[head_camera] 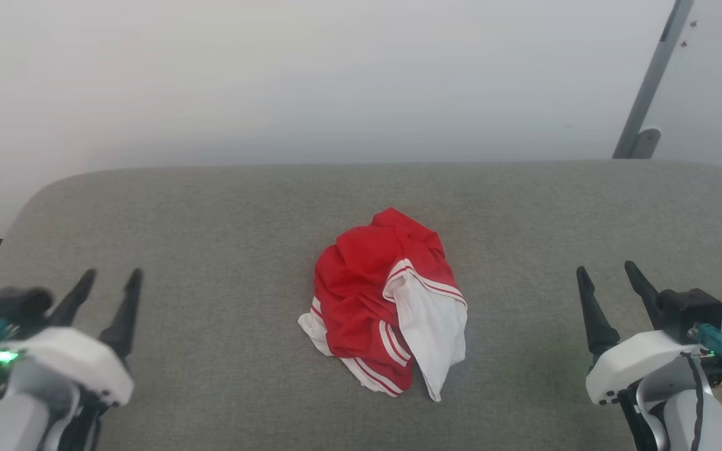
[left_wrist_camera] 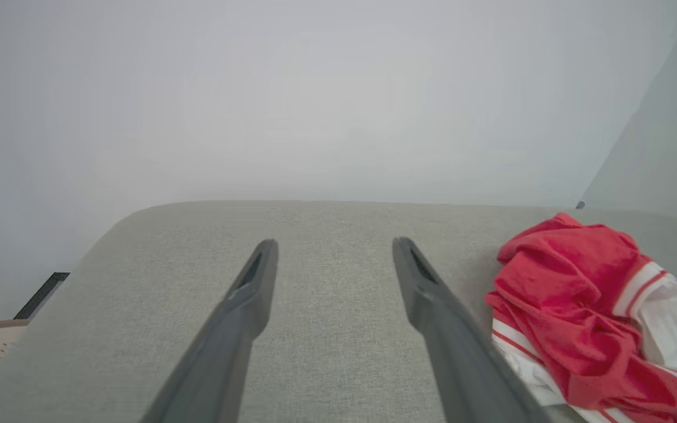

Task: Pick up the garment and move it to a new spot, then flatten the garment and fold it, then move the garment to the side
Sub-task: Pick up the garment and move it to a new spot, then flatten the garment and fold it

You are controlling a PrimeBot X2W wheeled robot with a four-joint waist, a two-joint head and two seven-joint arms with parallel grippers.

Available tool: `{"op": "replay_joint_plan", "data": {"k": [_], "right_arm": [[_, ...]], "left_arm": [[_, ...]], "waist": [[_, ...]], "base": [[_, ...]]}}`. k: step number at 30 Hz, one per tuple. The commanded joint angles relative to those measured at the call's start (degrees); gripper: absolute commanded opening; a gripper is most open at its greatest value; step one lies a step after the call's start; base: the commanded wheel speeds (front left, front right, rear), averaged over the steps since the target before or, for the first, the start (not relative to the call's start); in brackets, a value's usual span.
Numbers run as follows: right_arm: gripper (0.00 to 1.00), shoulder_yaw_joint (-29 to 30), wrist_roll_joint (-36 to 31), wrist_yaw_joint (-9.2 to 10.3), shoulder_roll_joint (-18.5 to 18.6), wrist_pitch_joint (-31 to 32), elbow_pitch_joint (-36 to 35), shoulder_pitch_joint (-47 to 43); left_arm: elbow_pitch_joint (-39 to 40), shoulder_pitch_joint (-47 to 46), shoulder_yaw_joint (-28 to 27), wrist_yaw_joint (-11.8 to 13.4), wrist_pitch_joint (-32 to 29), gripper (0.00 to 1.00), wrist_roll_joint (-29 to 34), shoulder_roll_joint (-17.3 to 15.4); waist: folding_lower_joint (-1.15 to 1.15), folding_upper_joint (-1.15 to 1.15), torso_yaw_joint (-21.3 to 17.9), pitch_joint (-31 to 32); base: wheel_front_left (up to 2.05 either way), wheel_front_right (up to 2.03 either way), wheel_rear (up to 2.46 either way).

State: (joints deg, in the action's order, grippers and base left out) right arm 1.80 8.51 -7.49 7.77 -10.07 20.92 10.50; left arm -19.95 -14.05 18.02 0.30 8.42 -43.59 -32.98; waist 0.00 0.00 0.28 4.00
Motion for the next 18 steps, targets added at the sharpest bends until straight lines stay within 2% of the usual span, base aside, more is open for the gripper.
{"op": "replay_joint_plan", "data": {"k": [1,9,18], "right_arm": [[1.0,0.1,0.0,0.0,-0.1,0.0,-0.2,-0.7],[1.0,0.6,-0.1,0.0,-0.6,0.4,-1.0,-1.8],[1.0,-1.4,1.2,0.0,0.1,1.7,-1.6,-2.1]], "left_arm": [[0.4,1.2,-0.7,0.6,0.6,1.0,-1.0,-0.1],[4.5,8.1,-3.5,2.6,3.3,1.0,-2.2,-1.5],[7.4,9.1,-3.7,3.4,2.8,1.0,-2.6,-2.0]], "waist": [[0.0,0.0,0.2,0.2],[0.0,0.0,0.8,0.3],[0.0,0.0,1.3,0.0]], "base": [[0.0,0.0,0.0],[0.0,0.0,0.0],[0.0,0.0,0.0]]}}
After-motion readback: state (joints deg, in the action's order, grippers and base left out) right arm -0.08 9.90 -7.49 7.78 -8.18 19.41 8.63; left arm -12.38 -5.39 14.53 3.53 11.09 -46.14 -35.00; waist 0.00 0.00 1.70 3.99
